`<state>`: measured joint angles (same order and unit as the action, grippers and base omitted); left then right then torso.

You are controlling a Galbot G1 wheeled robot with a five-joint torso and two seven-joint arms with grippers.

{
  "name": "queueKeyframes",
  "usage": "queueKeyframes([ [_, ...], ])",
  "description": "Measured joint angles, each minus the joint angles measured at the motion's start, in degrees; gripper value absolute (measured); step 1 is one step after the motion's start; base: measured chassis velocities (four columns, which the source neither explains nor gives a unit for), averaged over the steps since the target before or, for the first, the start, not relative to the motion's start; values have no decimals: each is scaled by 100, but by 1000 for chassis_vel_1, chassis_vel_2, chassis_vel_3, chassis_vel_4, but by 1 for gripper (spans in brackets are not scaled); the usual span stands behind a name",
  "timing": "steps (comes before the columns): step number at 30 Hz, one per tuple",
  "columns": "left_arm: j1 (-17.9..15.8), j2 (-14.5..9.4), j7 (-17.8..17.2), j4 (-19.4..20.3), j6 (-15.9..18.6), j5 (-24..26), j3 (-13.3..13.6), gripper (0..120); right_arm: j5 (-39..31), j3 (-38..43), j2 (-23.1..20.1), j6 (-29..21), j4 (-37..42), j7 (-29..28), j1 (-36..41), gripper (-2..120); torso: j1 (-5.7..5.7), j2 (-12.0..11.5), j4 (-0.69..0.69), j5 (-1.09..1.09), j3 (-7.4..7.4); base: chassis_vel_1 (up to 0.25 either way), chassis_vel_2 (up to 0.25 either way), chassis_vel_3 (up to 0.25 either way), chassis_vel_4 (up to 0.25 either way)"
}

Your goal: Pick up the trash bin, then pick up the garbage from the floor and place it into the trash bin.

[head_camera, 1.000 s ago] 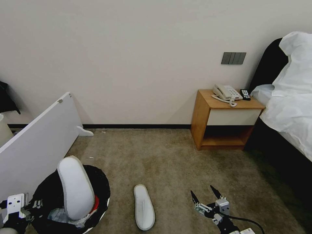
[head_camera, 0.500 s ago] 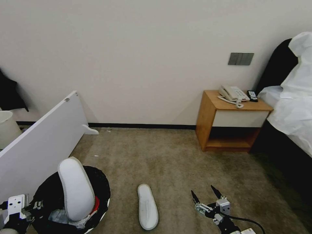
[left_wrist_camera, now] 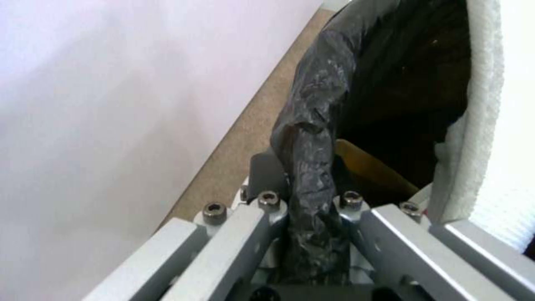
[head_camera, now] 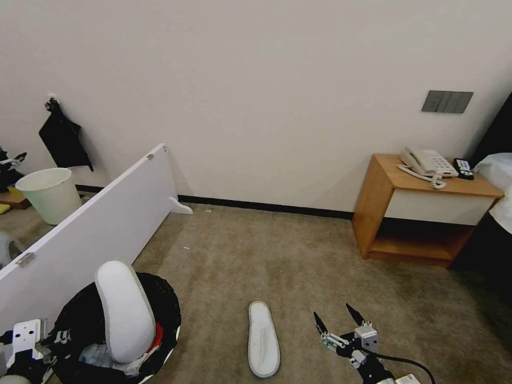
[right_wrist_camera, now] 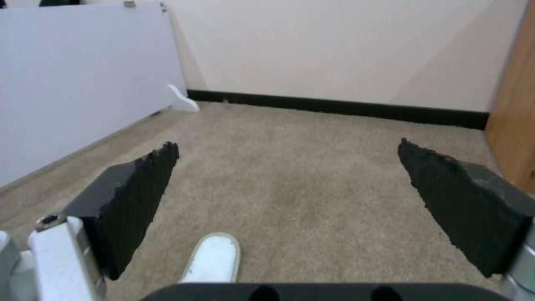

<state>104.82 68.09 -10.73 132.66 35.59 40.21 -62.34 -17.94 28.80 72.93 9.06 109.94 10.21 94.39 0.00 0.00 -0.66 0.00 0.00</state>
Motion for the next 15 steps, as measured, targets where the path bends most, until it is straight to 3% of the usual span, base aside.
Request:
queueKeyframes([
  [15,4,59,23,77,34,10,-5,3,-280,-132,-70,-194,119,-88,-28,100,0,0,3,0,0,0,0,0,0],
])
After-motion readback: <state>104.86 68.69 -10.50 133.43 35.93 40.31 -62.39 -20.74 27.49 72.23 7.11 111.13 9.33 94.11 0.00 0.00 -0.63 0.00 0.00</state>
